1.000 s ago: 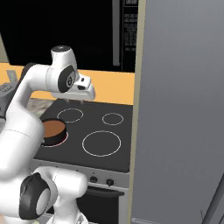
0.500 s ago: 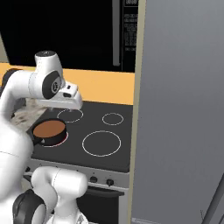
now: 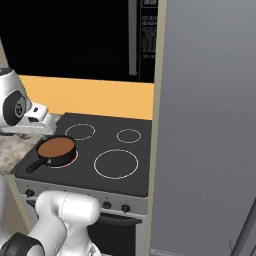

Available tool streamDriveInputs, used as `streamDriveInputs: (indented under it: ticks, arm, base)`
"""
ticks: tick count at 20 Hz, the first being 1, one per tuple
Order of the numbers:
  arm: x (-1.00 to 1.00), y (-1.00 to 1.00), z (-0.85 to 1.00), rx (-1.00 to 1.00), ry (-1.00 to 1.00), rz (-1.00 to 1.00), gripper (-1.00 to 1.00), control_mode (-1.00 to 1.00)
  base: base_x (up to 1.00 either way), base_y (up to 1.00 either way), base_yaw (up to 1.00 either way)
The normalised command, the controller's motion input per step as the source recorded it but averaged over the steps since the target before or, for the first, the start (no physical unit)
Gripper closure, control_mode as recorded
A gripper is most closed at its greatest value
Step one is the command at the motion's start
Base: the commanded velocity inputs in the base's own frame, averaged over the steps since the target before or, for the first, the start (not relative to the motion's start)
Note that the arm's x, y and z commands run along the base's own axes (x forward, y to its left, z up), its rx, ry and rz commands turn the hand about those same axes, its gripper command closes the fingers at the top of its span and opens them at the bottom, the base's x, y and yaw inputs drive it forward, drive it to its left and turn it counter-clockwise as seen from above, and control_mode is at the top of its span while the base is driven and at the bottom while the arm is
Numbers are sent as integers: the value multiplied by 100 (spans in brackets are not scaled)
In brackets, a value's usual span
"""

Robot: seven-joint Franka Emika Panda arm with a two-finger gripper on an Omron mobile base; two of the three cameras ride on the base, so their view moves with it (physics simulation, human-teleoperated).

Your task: Pick up the sugar cube(s) and place them in the saucepan with hot chocolate.

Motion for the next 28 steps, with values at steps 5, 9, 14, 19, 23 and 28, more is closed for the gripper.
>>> streamDriveInputs:
  ticks: [5,9,14,19,23,28]
  arm:
    - [-32,100,-1,-7,0,13,-100,-100]
    - [-10,100,-10,-7,0,20,-100,-100]
    - [0,100,-18,-8,0,20,-100,-100]
    - [22,100,-35,-9,5,27,-100,-100]
    - [28,97,-40,-10,5,32,-100,-100]
    - [38,72,-58,-4,9,29,-100,-100]
  base:
    - [0,0,0]
    - [0,0,0]
    - [0,0,0]
    - [0,0,0]
    - [0,0,0]
    - [0,0,0]
